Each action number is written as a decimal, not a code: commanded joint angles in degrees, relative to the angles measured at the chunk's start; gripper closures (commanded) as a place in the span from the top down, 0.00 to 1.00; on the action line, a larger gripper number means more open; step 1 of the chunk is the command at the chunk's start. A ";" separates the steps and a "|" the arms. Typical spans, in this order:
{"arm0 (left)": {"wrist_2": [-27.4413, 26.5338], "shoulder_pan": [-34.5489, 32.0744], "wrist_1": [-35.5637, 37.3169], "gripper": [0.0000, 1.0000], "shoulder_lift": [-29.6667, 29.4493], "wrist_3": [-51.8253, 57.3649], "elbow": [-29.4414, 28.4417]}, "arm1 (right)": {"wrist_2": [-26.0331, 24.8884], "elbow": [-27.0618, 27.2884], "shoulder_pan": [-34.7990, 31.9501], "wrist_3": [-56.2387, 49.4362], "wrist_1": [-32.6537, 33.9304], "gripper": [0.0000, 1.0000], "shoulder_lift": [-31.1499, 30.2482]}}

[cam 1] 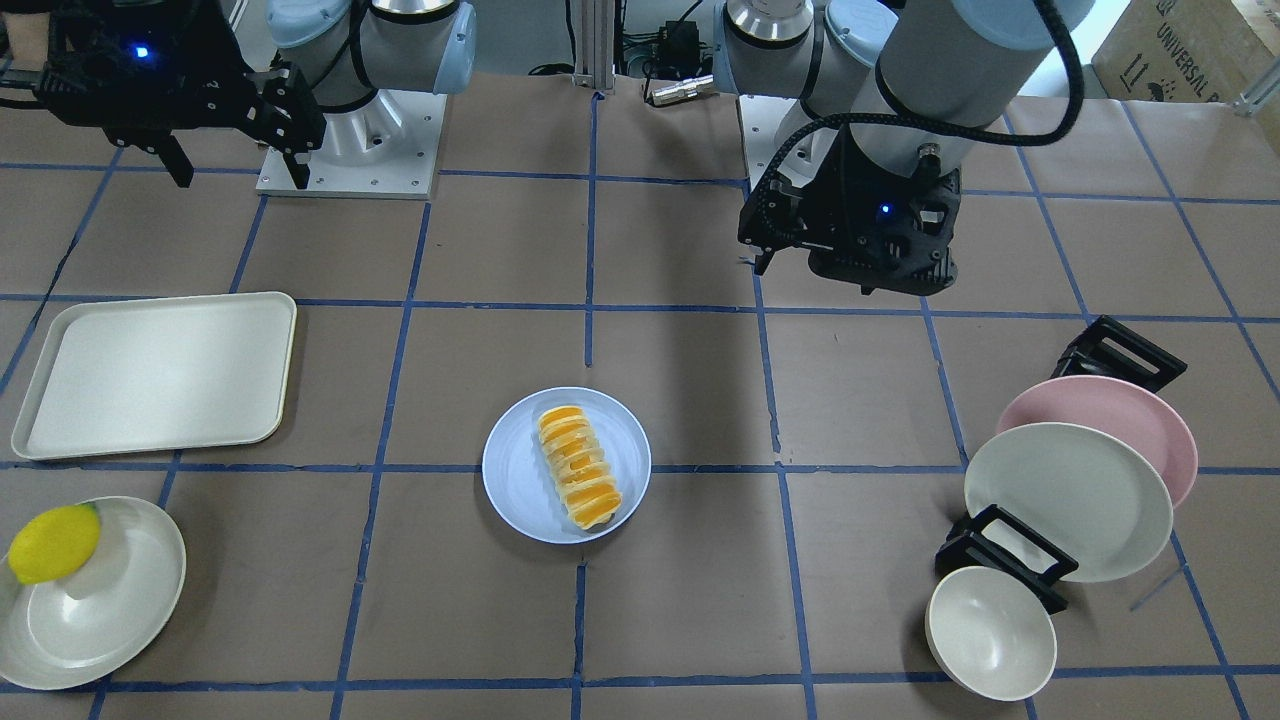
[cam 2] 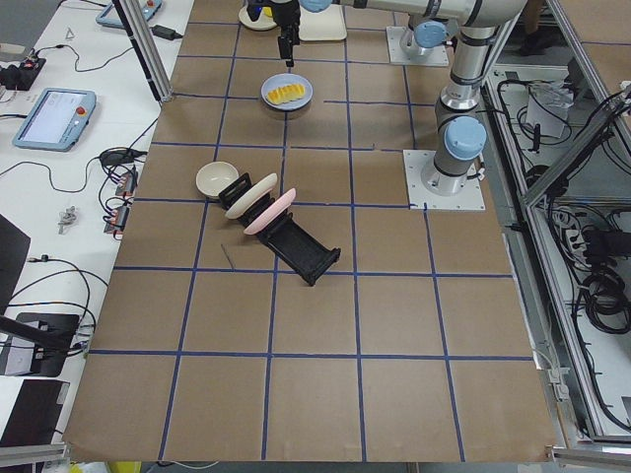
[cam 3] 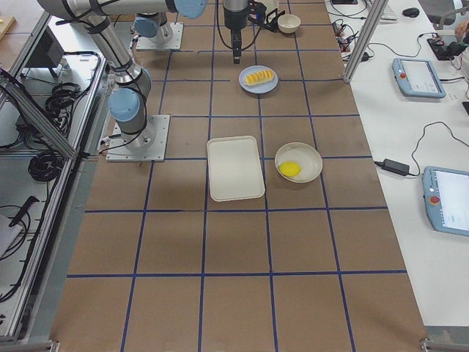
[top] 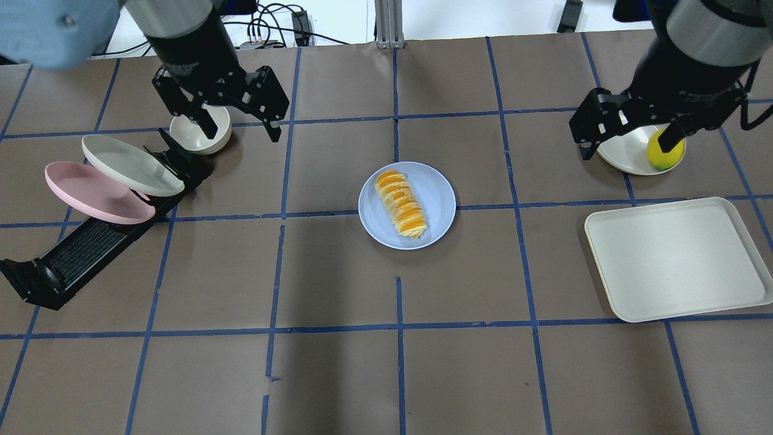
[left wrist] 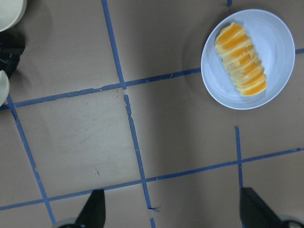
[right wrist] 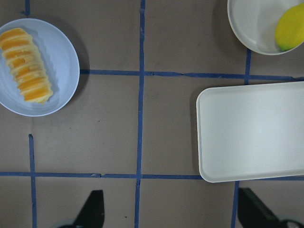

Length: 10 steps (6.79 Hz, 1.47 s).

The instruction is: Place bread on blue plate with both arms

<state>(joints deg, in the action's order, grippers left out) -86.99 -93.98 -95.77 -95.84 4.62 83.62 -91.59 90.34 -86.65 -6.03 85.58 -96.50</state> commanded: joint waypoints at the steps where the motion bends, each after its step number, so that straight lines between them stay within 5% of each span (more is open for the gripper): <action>1: -0.29 -0.07 2.27 1.00 3.28 -1.11 5.50 | -0.17 -2.27 -0.89 0.14 -0.85 1.00 1.84; 5: -0.03 6.06 1.47 1.00 3.82 -1.19 3.66 | -0.61 -2.01 -0.89 0.31 -0.15 1.00 1.93; 10: 0.24 6.17 1.56 1.00 3.73 -1.11 3.65 | 0.01 -1.83 -0.89 0.14 0.03 1.00 2.01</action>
